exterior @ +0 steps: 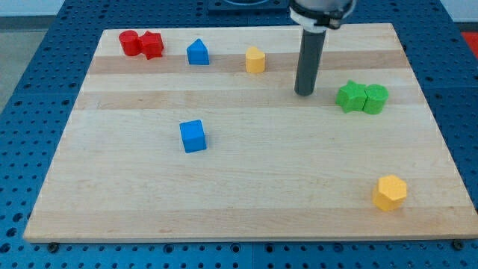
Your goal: Drag yellow heart towards bottom of the board
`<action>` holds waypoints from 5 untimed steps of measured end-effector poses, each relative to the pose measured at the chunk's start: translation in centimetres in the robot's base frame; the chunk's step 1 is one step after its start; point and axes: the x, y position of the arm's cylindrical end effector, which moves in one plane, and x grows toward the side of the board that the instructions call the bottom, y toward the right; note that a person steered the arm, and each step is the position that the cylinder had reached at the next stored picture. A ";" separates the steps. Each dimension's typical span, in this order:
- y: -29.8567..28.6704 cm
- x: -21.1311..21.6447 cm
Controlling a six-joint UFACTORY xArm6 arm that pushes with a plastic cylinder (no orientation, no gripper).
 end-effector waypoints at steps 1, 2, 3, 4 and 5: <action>0.0 -3.5; -0.1 -7.5; -1.9 -10.5; -5.0 -10.8; -6.5 -10.8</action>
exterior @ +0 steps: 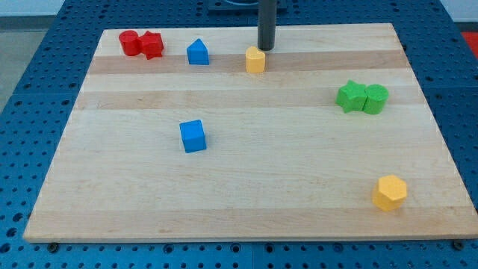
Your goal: Drag yellow heart towards bottom of the board
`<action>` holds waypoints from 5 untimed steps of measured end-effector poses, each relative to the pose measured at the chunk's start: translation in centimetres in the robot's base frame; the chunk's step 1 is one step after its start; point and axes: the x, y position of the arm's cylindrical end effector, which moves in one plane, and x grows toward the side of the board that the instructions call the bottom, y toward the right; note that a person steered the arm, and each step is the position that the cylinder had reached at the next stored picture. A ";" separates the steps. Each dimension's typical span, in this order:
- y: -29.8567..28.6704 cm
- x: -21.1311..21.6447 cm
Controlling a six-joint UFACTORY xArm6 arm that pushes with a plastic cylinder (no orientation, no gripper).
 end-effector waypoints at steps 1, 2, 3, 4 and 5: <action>0.0 0.6; 0.0 2.0; -1.3 2.2; -3.2 2.2; -5.0 2.2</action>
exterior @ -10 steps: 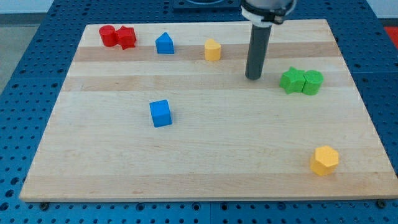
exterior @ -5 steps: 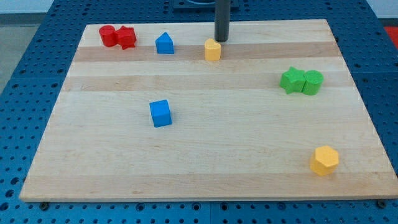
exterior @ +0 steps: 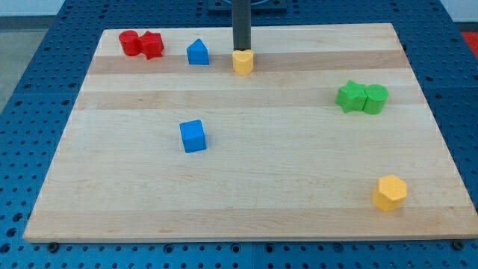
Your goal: Drag yellow heart towards bottom of the board
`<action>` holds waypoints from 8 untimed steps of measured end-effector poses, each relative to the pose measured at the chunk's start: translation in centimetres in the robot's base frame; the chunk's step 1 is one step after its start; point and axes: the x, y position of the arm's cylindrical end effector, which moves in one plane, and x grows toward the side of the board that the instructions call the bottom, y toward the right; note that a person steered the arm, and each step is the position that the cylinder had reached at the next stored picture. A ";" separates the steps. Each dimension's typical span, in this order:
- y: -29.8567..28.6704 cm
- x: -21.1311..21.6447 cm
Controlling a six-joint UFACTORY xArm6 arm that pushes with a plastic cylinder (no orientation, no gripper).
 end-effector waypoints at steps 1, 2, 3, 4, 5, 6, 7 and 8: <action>-0.4 0.6; -0.4 2.2; -0.4 3.9; -0.4 5.7; -0.4 7.4; -0.1 8.6; 1.8 8.7; 4.0 8.7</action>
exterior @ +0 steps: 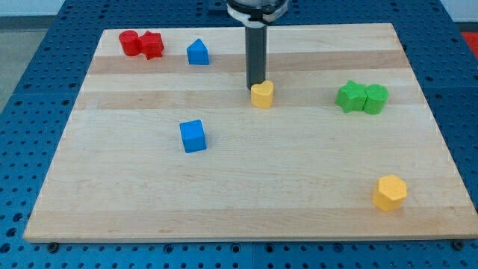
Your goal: Drag yellow heart towards bottom of the board
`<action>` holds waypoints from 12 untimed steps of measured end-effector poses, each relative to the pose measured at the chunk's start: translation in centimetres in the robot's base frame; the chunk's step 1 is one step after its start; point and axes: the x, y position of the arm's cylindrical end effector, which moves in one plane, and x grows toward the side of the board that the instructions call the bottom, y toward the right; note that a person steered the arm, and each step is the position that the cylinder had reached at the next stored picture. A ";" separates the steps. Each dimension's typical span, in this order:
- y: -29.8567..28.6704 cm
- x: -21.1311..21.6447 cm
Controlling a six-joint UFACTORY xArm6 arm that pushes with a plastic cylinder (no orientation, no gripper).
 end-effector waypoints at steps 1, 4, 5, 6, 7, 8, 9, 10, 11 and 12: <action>1.5 0.3; 1.6 8.4; 0.4 9.4; -1.3 10.5; -1.4 12.4; -1.4 14.2; -2.5 15.0; -4.4 16.1; -4.5 16.9; -4.5 16.3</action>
